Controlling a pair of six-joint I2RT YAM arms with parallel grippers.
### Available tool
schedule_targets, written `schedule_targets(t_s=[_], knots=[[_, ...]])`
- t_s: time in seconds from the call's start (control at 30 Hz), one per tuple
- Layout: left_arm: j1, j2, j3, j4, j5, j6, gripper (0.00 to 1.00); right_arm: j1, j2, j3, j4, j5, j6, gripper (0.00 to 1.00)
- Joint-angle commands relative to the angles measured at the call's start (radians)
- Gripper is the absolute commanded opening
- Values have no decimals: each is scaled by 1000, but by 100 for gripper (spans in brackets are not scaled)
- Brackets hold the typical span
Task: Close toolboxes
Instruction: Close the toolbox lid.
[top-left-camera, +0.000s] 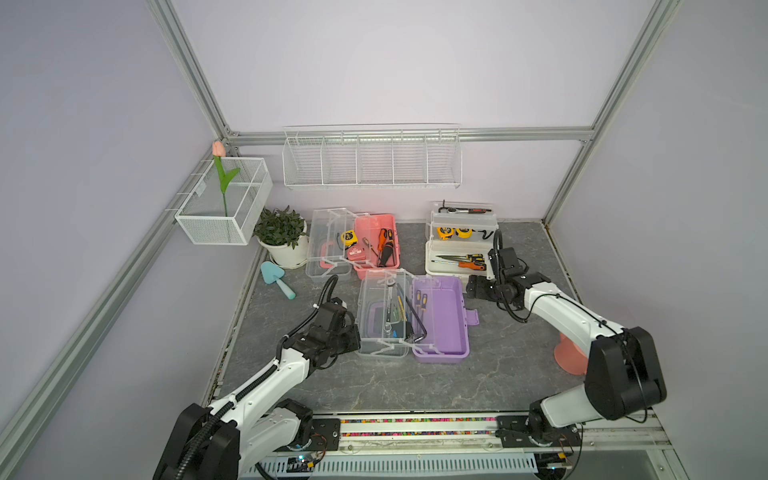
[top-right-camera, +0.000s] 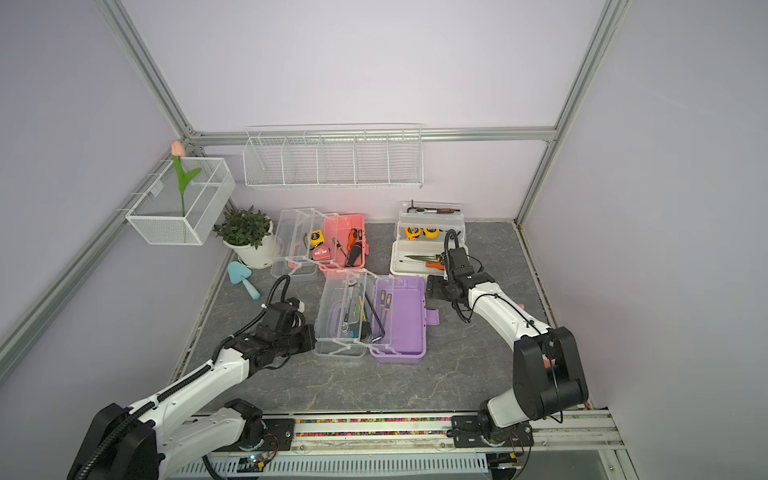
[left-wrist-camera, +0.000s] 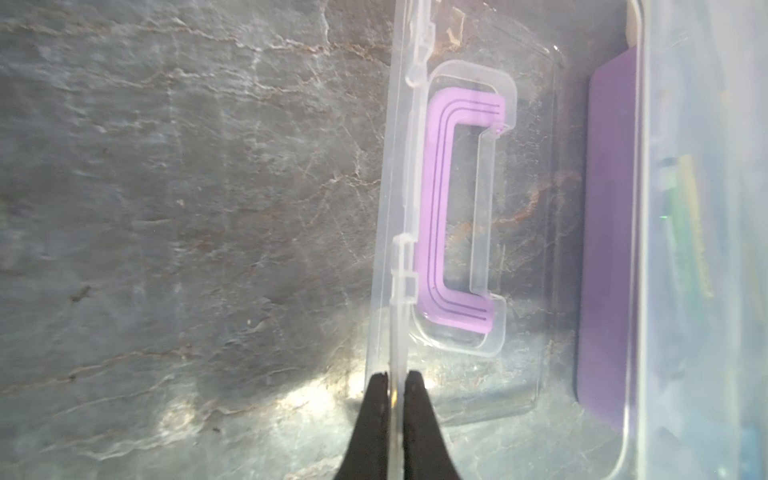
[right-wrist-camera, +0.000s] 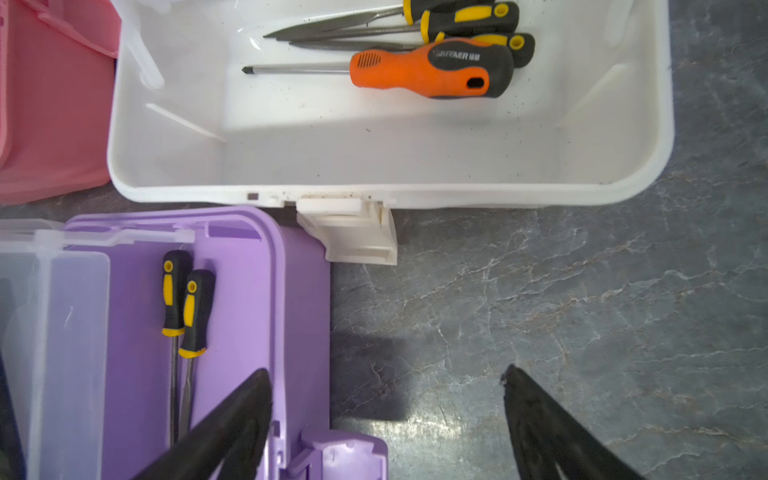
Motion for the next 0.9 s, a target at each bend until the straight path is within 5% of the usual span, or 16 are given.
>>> schedule_targets(t_s=[0.0, 0.37, 0.87], knots=[[9, -35, 81, -94, -151, 36, 0, -2, -51, -47, 20, -59, 20, 89], [-24, -34, 240, -125, -318, 120, 0, 25, -137, -169, 106, -246, 72, 100], [-294, 96, 476, -190, -648, 256, 0, 115, -142, 14, 264, -356, 219, 80]])
